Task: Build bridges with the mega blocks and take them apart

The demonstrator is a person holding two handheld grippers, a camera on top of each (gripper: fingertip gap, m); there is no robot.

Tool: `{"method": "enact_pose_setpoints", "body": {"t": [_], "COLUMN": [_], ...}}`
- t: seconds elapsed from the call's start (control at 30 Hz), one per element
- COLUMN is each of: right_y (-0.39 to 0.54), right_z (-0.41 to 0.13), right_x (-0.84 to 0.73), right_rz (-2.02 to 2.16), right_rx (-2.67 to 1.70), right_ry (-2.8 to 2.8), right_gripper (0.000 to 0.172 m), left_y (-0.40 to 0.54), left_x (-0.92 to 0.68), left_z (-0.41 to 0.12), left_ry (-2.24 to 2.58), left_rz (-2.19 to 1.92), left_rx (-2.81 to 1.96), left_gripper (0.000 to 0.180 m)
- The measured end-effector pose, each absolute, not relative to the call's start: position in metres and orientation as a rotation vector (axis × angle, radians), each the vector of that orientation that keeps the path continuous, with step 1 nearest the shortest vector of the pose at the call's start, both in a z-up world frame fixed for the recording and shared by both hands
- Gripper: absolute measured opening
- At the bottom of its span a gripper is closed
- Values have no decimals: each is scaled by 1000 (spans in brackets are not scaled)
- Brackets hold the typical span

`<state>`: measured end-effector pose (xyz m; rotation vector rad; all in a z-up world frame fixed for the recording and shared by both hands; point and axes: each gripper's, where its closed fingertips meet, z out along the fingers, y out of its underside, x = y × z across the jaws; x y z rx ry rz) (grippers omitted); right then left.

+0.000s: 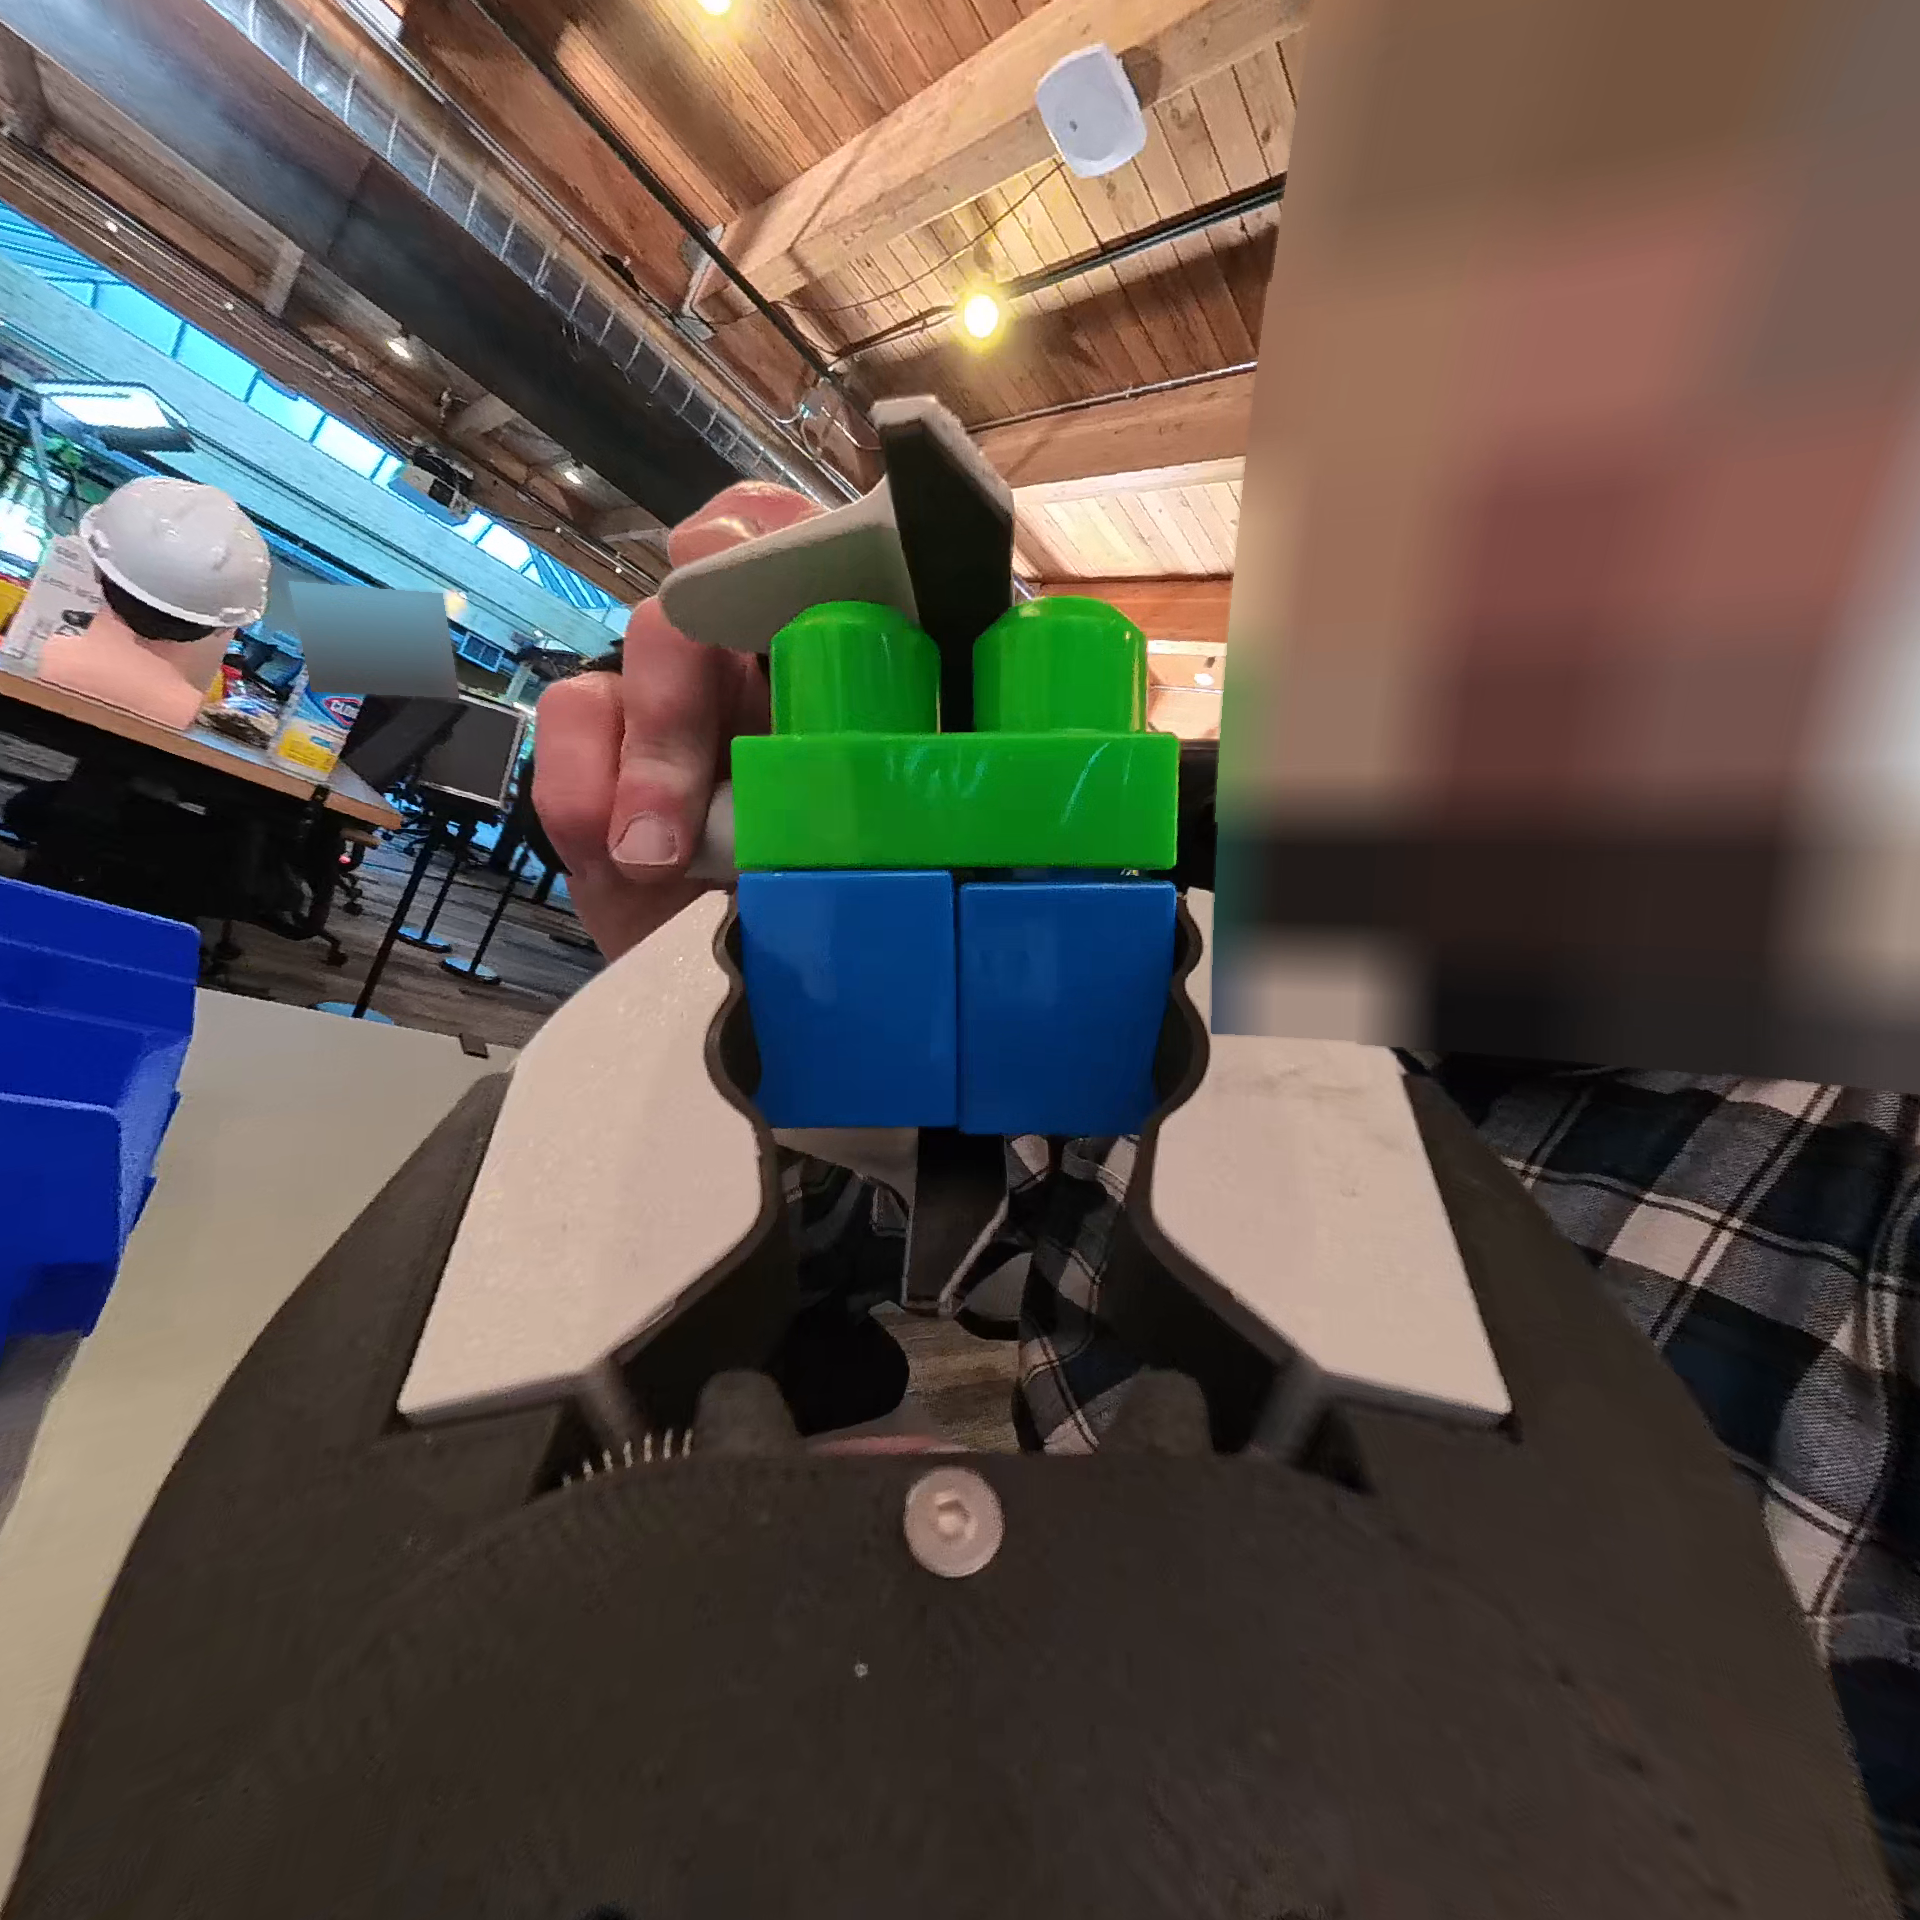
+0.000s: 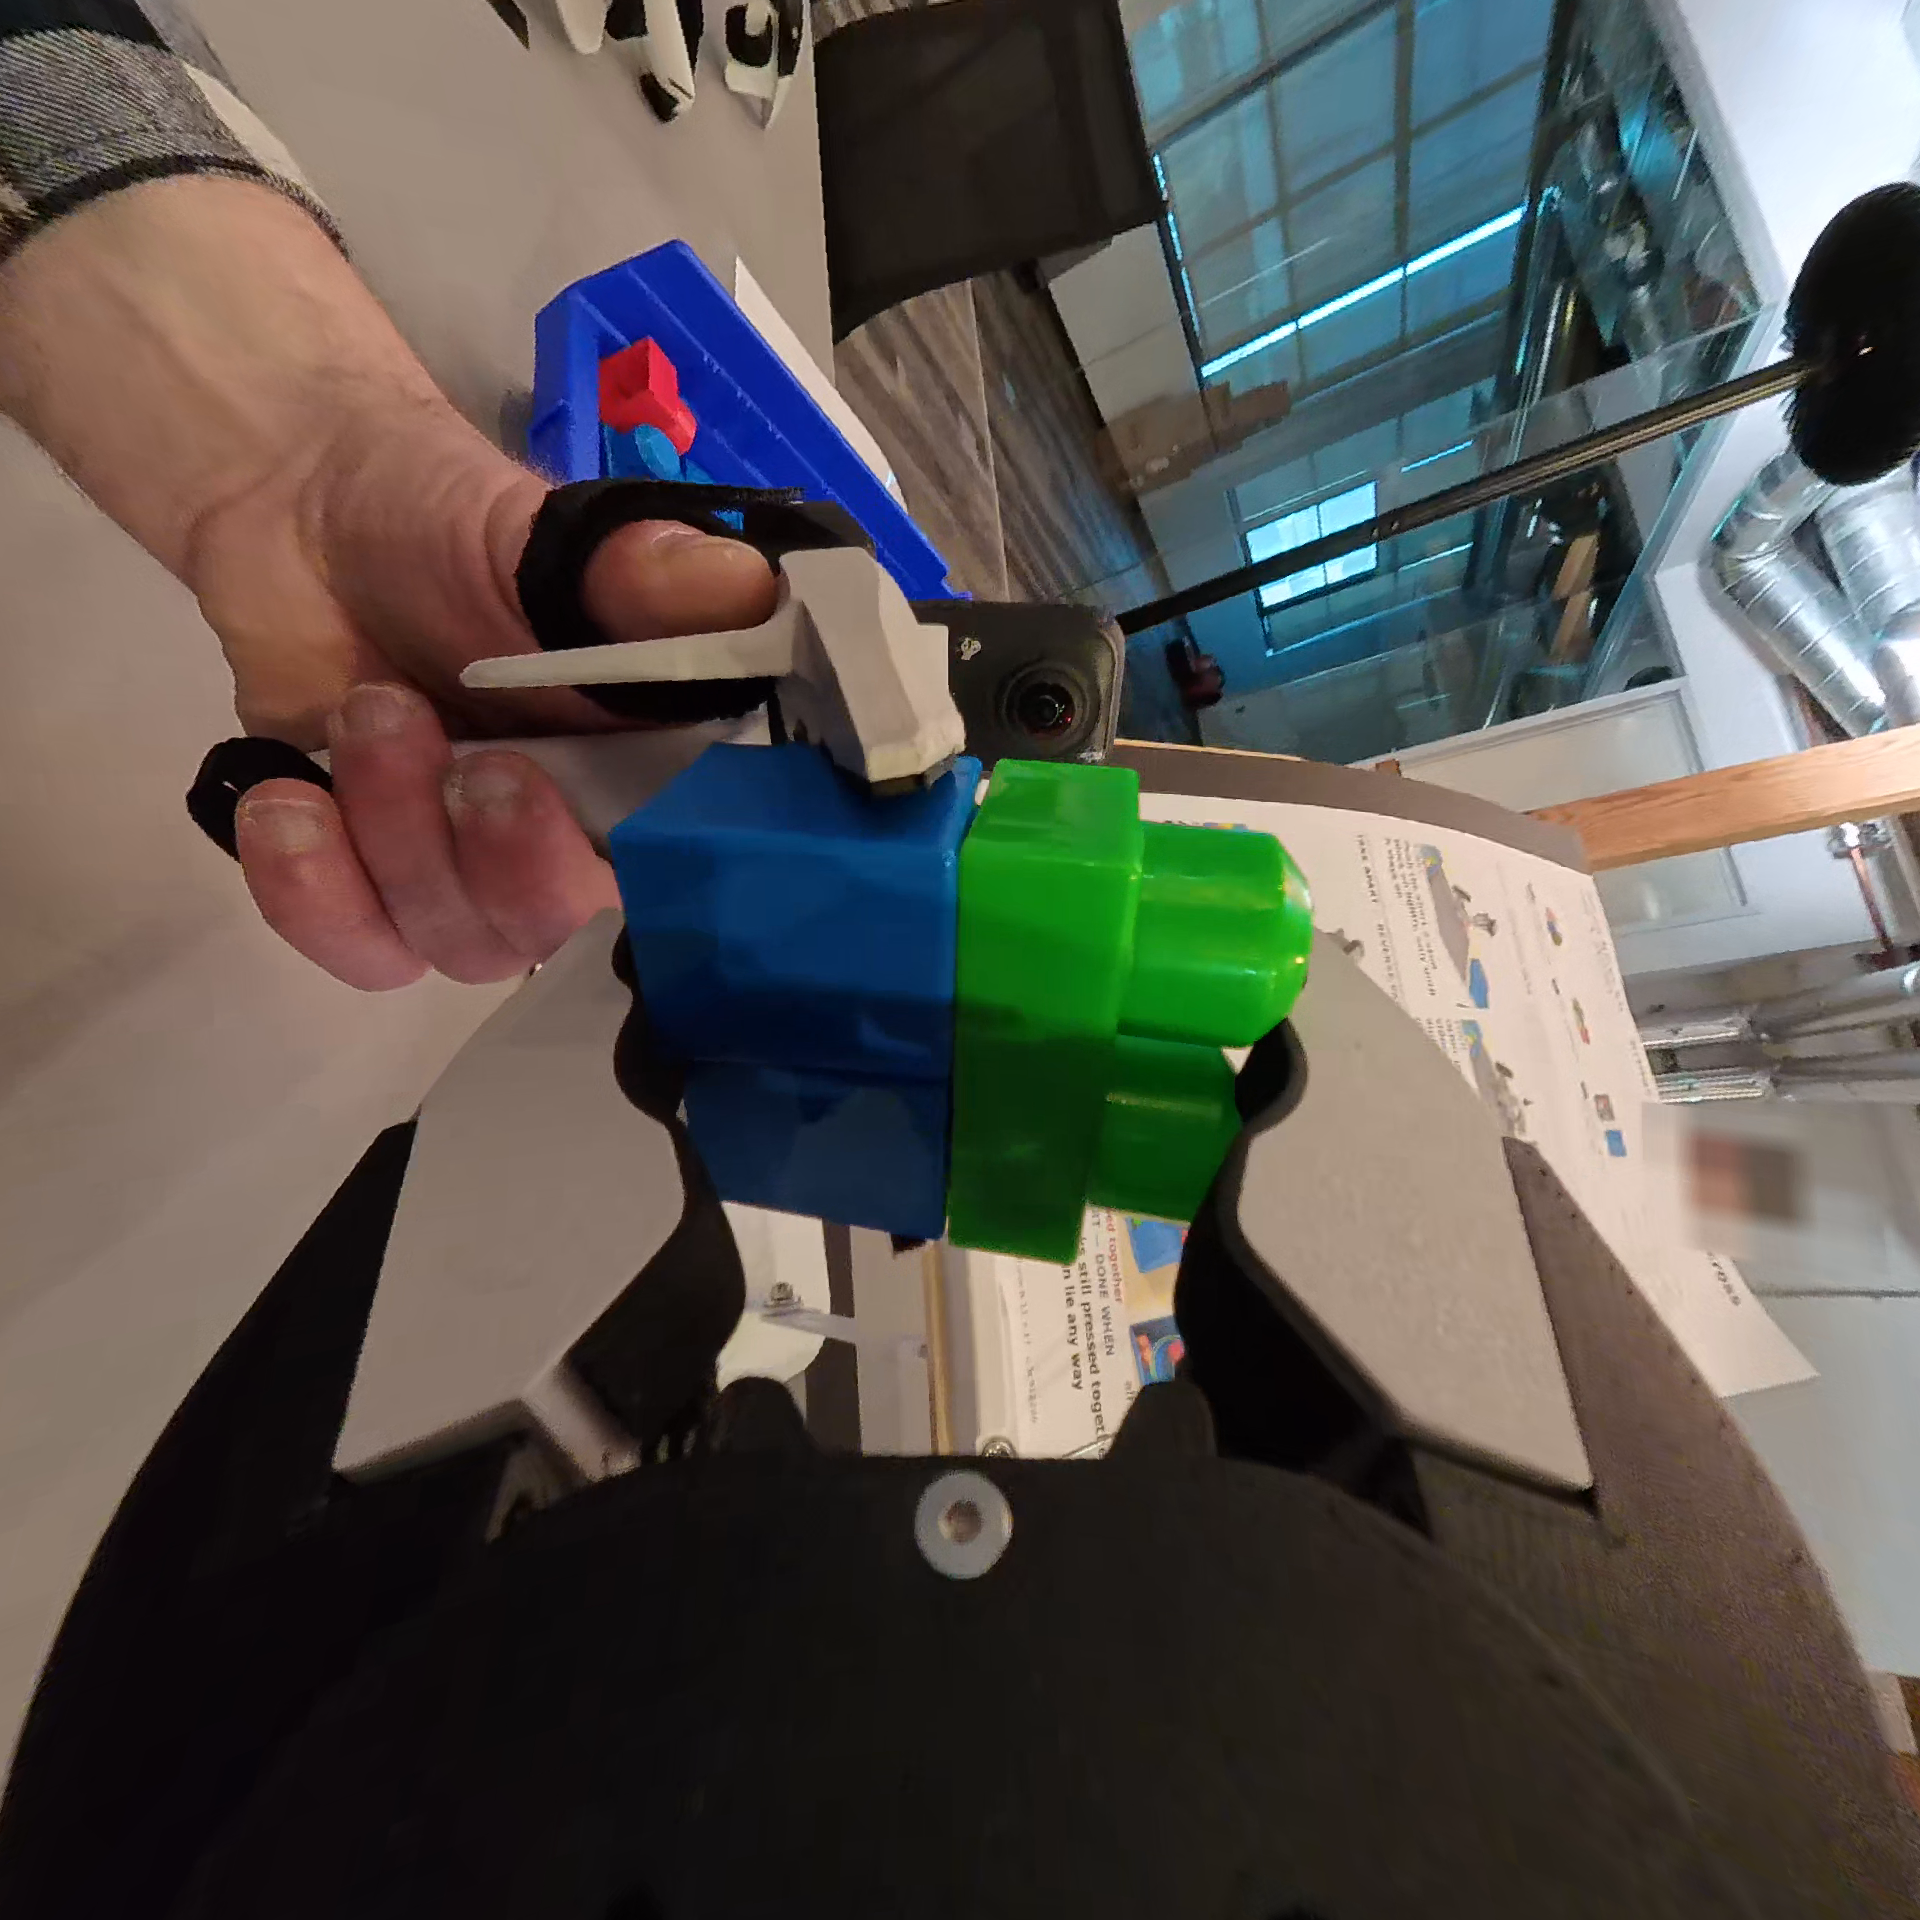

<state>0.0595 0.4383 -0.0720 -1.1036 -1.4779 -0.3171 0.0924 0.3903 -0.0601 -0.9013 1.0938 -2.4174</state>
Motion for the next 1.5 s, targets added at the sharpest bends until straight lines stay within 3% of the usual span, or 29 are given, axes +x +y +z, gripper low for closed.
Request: {"method": "enact_pose_setpoints", "body": {"t": [0.33, 1.0, 1.2, 1.27, 1.33, 1.5], "right_y": [443, 438, 423, 419, 417, 414], "right_z": [-74, -87, -68, -75, -79, -82], "right_x": [61, 66, 54, 49, 48, 49], "right_rz": [-333, -223, -227, -210, -213, -199], "right_rx": [-1062, -1209, -1092, -1092, -1087, -1091], "right_ry": [-1490, -1558, -1519, -1550, -1582, -1609], "right_gripper": [112, 104, 121, 119, 104, 101], "left_y": [393, 383, 385, 381, 381, 380], "left_x": [84, 83, 90, 93, 94, 95], "left_z": [-62, -66, -72, -76, -77, -80], "left_ry": [1042, 1110, 1115, 1136, 1131, 1170], "left_rz": [-2492, -2478, -2460, -2465, -2480, -2449], "left_rx": [-806, -762, -822, -843, -848, -865], "left_gripper": [74, 76, 75, 75, 75, 75]}}
